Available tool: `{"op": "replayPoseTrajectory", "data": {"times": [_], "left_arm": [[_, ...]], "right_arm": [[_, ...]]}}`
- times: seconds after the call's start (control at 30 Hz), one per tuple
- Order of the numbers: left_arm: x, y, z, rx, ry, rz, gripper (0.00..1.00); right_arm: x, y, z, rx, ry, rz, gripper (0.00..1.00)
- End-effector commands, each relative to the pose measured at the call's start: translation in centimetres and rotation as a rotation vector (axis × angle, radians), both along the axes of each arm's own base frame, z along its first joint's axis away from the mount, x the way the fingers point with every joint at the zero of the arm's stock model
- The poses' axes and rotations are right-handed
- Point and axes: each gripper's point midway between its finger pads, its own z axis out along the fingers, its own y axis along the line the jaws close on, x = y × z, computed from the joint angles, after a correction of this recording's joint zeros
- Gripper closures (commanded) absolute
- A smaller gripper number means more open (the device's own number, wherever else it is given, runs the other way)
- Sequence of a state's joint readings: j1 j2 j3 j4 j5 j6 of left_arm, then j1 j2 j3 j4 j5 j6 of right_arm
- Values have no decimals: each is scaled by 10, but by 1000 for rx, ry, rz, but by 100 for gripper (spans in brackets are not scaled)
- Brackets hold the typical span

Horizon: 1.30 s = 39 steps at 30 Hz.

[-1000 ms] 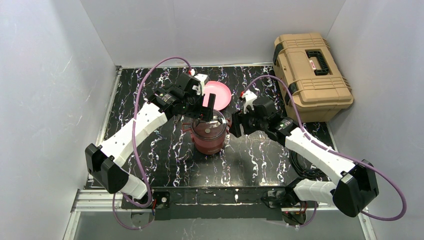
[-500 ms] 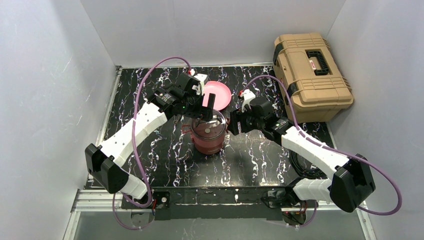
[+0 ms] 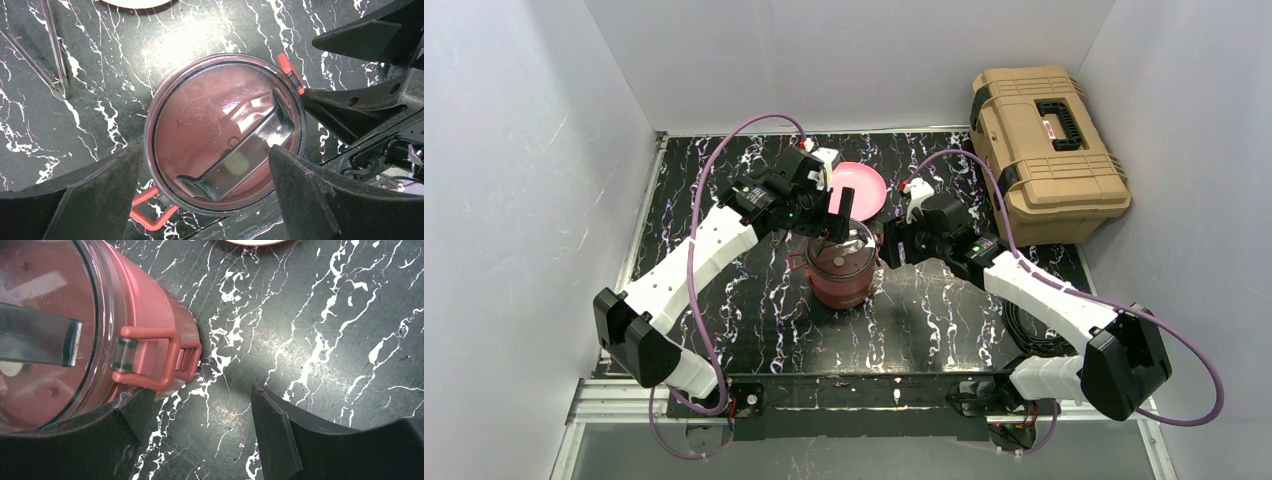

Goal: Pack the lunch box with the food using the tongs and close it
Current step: Adjust the box lid on the packing box, then close the fastener on the packing box.

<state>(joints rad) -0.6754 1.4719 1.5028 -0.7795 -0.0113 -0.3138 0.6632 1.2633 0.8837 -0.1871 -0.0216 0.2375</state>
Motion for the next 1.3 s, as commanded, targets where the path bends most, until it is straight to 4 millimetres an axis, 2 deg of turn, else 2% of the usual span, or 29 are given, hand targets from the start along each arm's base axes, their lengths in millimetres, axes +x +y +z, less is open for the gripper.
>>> {"op": "replayPoseTrajectory", "data": {"times": [0.0, 0.13, 0.23, 0.3, 0.43, 0.7, 0.83, 1.0, 1.27], "left_arm": [[-27, 33, -30, 163, 107, -21, 6], [-31, 34, -36, 169, 121, -41, 7], [-34, 35, -38, 174, 122, -52, 8], [-35, 37, -39, 176, 123, -57, 9], [-39, 37, -43, 181, 134, -72, 10], [-43, 40, -48, 184, 141, -81, 11], [-41, 39, -47, 184, 134, -87, 11], [-39, 37, -42, 180, 118, -106, 11], [-36, 35, -42, 198, 114, -147, 12]], "right_arm": [[13, -5, 25, 13, -76, -49, 22], [13, -25, 28, -60, -89, -108, 21], [16, -42, 18, -144, -81, -170, 21], [19, -46, 11, -178, -73, -193, 21], [27, -38, 10, -173, -69, -185, 21], [47, -27, 27, -172, -113, -183, 21], [52, -29, 33, -196, -130, -191, 21], [55, -31, 28, -243, -129, -174, 21], [49, -13, 22, -224, -103, -70, 23]]}}
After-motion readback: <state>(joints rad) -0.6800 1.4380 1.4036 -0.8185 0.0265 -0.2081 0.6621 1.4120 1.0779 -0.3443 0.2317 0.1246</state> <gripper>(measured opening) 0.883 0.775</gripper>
